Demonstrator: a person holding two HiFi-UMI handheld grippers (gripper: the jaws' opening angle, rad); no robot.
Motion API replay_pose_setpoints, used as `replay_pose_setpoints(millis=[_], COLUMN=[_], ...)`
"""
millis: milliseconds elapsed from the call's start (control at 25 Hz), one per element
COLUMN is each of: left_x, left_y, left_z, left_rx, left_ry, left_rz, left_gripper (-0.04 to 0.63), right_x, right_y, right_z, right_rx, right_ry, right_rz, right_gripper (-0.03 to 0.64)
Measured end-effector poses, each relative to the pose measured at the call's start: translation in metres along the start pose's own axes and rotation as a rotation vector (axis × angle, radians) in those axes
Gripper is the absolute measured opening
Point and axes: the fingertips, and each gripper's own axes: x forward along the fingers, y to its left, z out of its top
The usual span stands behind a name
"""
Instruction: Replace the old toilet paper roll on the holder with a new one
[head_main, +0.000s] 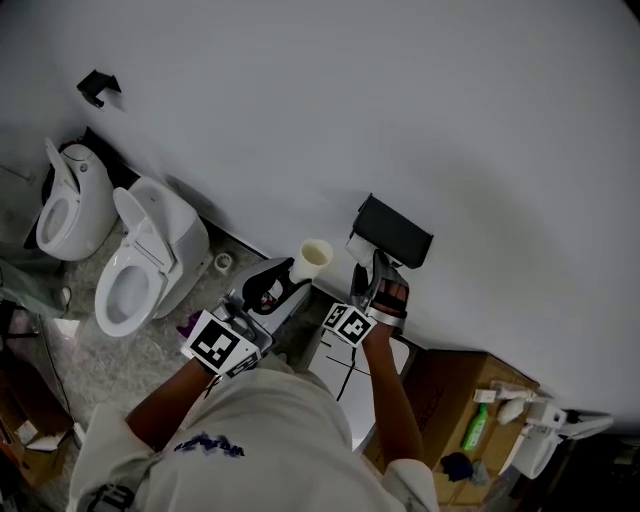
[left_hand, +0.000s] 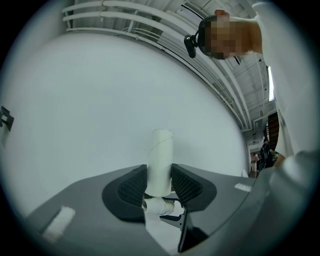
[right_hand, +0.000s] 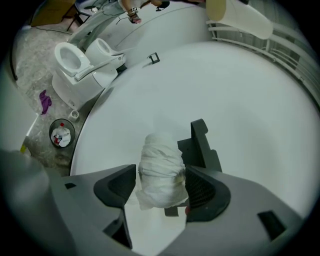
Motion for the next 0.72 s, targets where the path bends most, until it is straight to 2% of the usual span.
replay_pose_setpoints(millis=[200,440,600,720], left_x=[0.002,0.008,0.013,0.015], left_y=[0.001,-0.002,-0.008,-0.011], left_z=[0.001,-0.001,0.000,0.001], left_rx=[0.008,0.027,0.012,0.026], left_ry=[0.006,0.013,0.014,0.020], left_rz=[-0.013,-0.041,-0.056,-0.070], left_gripper=[0.156,0.156,0.156,0.156], right_x=[-0.019,-0.054,-0.075,-0.091], right_y=[-0.014,-0.037,-0.040,-0.042], right_z=[-0.004,-0.022,-0.036,-0.047], right_rx=[0.088,0.282,0.384,0.503], right_ry=[0.009,0.036,0.048,0.052], right_rz=[-0.029,-0.049,-0.022,-0.005], right_gripper=[0.305,0.298,0.301,0.299])
